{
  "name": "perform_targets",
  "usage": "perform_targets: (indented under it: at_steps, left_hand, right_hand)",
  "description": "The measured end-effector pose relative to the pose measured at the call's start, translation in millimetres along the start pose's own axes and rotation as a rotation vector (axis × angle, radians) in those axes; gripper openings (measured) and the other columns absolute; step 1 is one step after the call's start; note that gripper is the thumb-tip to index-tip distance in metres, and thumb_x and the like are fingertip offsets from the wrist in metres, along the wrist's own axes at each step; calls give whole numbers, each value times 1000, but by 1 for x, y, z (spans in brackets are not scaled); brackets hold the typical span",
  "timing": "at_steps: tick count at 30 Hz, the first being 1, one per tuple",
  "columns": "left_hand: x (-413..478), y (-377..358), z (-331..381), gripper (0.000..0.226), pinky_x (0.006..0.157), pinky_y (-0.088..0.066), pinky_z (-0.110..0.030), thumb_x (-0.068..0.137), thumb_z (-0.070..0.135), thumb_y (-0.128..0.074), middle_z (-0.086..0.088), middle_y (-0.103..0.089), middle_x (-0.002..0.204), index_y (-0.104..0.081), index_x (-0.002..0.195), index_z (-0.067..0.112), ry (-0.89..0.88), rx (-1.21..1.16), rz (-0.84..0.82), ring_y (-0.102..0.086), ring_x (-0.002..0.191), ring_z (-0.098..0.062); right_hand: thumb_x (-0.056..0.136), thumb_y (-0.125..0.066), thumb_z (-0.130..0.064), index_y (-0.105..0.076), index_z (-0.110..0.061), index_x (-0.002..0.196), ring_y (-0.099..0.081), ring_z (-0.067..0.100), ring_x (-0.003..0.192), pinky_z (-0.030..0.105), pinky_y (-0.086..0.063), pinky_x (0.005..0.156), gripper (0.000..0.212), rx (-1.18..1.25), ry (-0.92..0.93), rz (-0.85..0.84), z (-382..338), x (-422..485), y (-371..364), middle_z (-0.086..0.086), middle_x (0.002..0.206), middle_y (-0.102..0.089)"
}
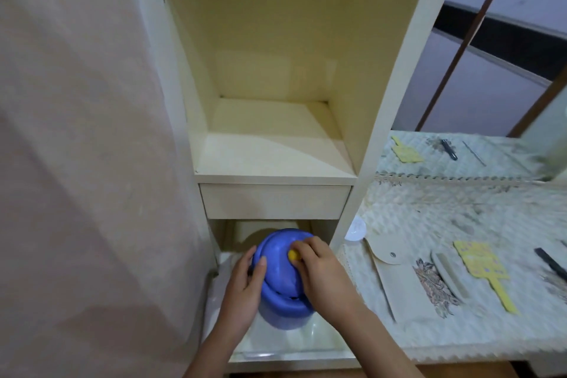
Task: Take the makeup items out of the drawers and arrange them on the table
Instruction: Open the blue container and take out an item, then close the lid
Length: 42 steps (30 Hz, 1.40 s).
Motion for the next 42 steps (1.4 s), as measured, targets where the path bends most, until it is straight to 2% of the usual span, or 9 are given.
perform_targets:
  at_steps: [4, 8, 12, 17, 27, 32, 35, 38, 42]
  left_hand:
    - [0, 3, -2, 36, 64, -37, 9, 89, 21, -55, 19, -48, 110, -44, 123, 28, -5, 13, -36, -47, 94, 14]
    - [0, 4, 0, 40, 79, -38, -1, 89, 17, -56, 8, -50, 120, -45, 128, 21, -11, 10, -42, -53, 102, -2]
    - [-3, 3, 4, 41, 70, -38, 6, 88, 11, -56, 10, -52, 116, -46, 127, 19, -22, -22, -35, -53, 97, 1]
    - [-3, 4, 4, 46, 91, -37, -24, 88, 10, -57, 5, -49, 122, -43, 131, 18, 12, -53, -73, -49, 110, -11]
    - [-8, 3, -4, 37, 98, -42, -37, 88, 14, -56, -9, -53, 127, -47, 124, 19, -83, 90, 36, -53, 116, -25]
    - [-49, 4, -16, 30, 95, -41, -33, 81, -1, -60, -23, -54, 106, -55, 111, -2, -351, 330, 211, -52, 101, -27]
    - [-78, -8, -24, 22, 79, -36, -1, 78, 7, -54, -4, -60, 86, -62, 98, 10, -454, 354, -25, -52, 78, -5]
    - [-96, -30, -47, 26, 74, -43, 0, 87, 3, -56, 8, -67, 90, -59, 91, 29, -268, 301, -388, -62, 82, 3]
    - [-109, -58, -98, 21, 73, -42, 0, 90, 3, -52, -4, -65, 97, -58, 95, 23, 160, 451, -717, -62, 92, -11]
  right_hand:
    - [99, -33, -25, -46, -13, 130, -50, 20, 113, 30, -43, 96, 35, -12, 5, 3, 5, 1, -3, 5, 129, -47]
    - [97, -38, -23, -49, -10, 126, -47, 21, 116, 27, -39, 99, 33, 34, 16, 20, 5, 3, -2, 6, 127, -49]
    - [92, -50, -20, -50, -12, 127, -43, 21, 122, 22, -31, 102, 36, 70, 10, 15, 6, 2, 0, 4, 131, -52]
    - [94, -45, -23, -57, -13, 118, -51, 23, 114, 32, -44, 93, 29, 13, 16, 13, 5, 2, 2, 7, 120, -62]
    - [90, -55, -19, -50, -16, 129, -46, 17, 122, 7, -26, 96, 40, 208, -60, 122, 17, -34, -2, 4, 131, -53]
    - [89, -57, -16, -56, -15, 122, -54, 12, 113, 17, -36, 95, 33, 235, -330, 266, 60, -109, 3, 0, 121, -62]
    - [89, -57, -21, -57, -18, 121, -53, 2, 102, 15, -38, 87, 32, 324, -576, 245, 86, -158, 0, -8, 113, -61]
    - [87, -59, -22, -60, -21, 117, -59, 6, 98, 17, -43, 84, 29, 430, -788, 138, 109, -208, -11, -9, 106, -63]
    - [88, -60, -18, -60, -12, 115, -59, 10, 91, 11, -47, 69, 28, 544, -1009, -52, 143, -277, -32, -1, 102, -64]
Point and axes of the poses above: each hand's wrist, its own x-axis towards the middle knuckle, its own y-axis out of the back of the hand, z = x × y, the point moved 1 cm from there along x, towards the middle knuckle
